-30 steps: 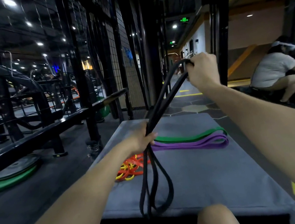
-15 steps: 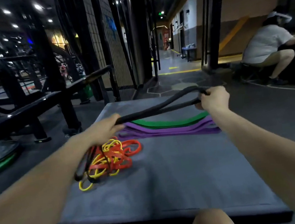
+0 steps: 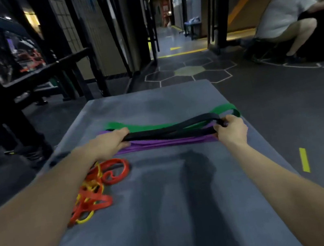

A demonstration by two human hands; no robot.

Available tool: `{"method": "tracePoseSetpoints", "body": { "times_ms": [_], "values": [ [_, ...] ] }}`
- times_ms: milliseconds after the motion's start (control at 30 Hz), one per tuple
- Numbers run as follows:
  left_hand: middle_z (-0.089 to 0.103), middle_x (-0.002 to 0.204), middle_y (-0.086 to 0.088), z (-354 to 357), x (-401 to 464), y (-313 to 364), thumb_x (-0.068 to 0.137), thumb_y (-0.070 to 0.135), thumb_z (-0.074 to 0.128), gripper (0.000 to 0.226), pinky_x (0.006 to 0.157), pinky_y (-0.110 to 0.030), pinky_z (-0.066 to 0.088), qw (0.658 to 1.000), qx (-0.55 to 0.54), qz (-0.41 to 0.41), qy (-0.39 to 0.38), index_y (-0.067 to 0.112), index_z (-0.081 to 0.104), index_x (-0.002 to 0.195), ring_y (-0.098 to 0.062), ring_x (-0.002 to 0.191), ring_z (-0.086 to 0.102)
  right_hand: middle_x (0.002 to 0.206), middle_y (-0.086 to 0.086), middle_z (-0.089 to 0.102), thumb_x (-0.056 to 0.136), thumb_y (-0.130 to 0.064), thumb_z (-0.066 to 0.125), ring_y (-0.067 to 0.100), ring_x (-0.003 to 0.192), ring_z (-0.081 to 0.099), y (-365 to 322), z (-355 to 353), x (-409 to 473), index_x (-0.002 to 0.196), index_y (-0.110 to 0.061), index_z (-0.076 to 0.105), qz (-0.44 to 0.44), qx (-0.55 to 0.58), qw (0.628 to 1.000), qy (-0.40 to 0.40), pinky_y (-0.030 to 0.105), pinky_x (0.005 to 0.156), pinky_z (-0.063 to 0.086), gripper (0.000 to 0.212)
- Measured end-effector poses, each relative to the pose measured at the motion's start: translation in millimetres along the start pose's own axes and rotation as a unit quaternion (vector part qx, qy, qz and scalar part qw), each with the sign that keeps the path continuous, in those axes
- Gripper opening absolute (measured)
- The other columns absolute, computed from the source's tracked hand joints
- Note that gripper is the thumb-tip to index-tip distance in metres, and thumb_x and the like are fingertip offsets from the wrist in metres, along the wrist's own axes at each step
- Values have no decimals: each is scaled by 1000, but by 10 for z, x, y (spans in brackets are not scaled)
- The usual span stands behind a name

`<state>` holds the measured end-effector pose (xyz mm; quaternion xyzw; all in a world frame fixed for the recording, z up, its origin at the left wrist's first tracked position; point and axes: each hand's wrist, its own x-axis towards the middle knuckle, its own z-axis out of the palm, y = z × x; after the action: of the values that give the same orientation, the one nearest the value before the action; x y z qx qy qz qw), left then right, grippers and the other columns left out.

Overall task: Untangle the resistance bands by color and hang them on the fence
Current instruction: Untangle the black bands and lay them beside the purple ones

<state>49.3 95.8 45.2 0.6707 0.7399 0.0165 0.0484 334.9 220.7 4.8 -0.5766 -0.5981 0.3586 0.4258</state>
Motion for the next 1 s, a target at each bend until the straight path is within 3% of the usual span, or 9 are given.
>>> {"method": "tracePoseSetpoints", "body": {
  "times_ms": [133, 233, 333, 433, 533, 633, 833, 900, 1000],
  "values": [
    [53, 101, -11, 487, 409, 243, 95, 31, 49, 20, 73, -28, 32, 999, -21, 19, -17, 14, 38, 96, -27, 94, 55, 96, 17, 67, 87, -12, 61, 34, 91, 62, 371, -197, 129, 101, -6, 67, 21, -47, 997, 49, 43, 80, 52, 17],
    [55, 107, -13, 738, 634, 391, 93, 30, 52, 19, 79, -31, 38, 997, -65, 34, -23, 16, 40, 97, -28, 98, 55, 87, 14, 63, 89, -11, 58, 28, 80, 55, 563, -346, 222, 102, -5, 68, 34, -70, 995, 66, 35, 70, 45, 17],
    [57, 107, -6, 895, 735, 480, 91, 32, 56, 26, 83, -35, 43, 996, -87, 20, -15, 15, 44, 105, -25, 97, 56, 74, 10, 56, 89, -7, 55, 28, 72, 51, 681, -399, 248, 92, -4, 68, 47, -88, 992, 78, 31, 63, 37, 13],
    [60, 105, 1, 1016, 756, 469, 84, 35, 65, 27, 83, -35, 45, 994, -108, 19, 2, 26, 43, 98, -21, 96, 56, 72, 10, 55, 88, -2, 53, 30, 69, 51, 779, -373, 245, 88, -1, 67, 44, -103, 990, 91, 30, 63, 38, 15],
    [59, 113, 5, 1013, 683, 413, 76, 38, 73, 44, 94, -35, 42, 992, -112, 39, 29, 27, 49, 112, -16, 106, 52, 66, 8, 53, 87, -1, 51, 35, 68, 53, 827, -348, 236, 85, -1, 67, 40, -120, 987, 98, 31, 60, 36, 16],
    [58, 121, 6, 976, 547, 312, 76, 37, 74, 54, 102, -35, 40, 988, -124, 64, 66, 22, 54, 124, -13, 114, 53, 59, 3, 49, 88, -2, 51, 27, 62, 45, 842, -339, 244, 84, -2, 67, 35, -120, 987, 106, 30, 61, 36, 16],
    [65, 114, 7, 1041, 351, 227, 83, 21, 68, 28, 94, -23, 39, 979, -156, 35, 123, 21, 70, 111, -12, 108, 59, 82, 20, 61, 89, -9, 55, 33, 71, 53, 909, -329, 236, 81, 0, 64, 15, -113, 988, 100, 36, 62, 42, 15],
    [67, 113, 6, 1048, 360, 247, 80, 21, 71, 28, 96, -27, 42, 978, -163, 26, 131, 21, 71, 108, -13, 106, 61, 100, 21, 60, 89, -12, 58, 36, 89, 55, 893, -347, 203, 96, 0, 65, 3, -135, 986, 97, 38, 72, 44, 16],
    [67, 114, 5, 1071, 347, 251, 81, 20, 70, 28, 97, -28, 43, 975, -175, 21, 137, 21, 71, 109, -13, 106, 61, 118, 17, 48, 85, -6, 61, 33, 111, 39, 785, -327, 28, 122, -2, 55, -80, -187, 969, 143, 40, 86, 38, 38]
  ]
}}
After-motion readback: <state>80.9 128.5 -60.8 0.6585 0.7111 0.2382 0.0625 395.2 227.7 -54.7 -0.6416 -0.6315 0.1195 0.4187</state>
